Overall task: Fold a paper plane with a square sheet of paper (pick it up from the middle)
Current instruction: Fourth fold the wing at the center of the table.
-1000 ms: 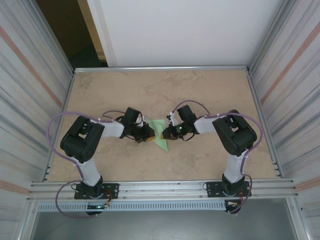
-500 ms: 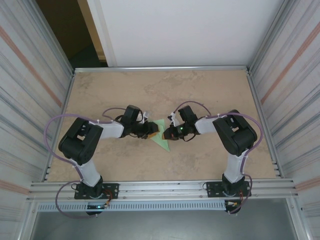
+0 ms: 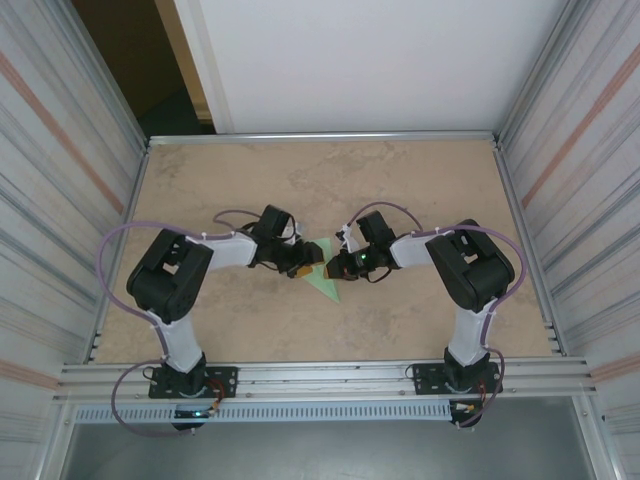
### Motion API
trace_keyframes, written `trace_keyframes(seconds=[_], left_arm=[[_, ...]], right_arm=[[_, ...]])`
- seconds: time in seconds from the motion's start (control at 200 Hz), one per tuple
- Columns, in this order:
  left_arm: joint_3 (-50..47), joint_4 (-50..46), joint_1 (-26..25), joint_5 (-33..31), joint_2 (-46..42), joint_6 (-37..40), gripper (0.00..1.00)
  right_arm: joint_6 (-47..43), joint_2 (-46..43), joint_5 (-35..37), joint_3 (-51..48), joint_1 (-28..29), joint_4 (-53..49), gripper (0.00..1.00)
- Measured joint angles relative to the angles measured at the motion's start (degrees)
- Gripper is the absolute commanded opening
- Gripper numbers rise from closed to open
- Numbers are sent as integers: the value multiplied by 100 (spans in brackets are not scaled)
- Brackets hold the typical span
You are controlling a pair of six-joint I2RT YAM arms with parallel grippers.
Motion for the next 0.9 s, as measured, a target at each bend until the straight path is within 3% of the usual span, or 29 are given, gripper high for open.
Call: trace_keyframes(seconds=[0.09,0.286,0.586,0.777,0.897], left_arm=[[205,-319,-15,-83,83,-4,51],[546,-857,-15,-105,264,-17,51],[754,-1154,-59,-149,363,-26,54],[909,-1364,-92,-197,444,-24,56],[960,-1438,-107,-212,492,-13,57]], right_arm=[[-9,-39,-22,0,2,-28,32],[35,-428,195,-221,4,-136,40],[730,-1679,1266,-1102,203,-24,37],[1370,-1746,2079,-1248,717,282,31],[1626,-1714,2411,-1309,752,446,30]])
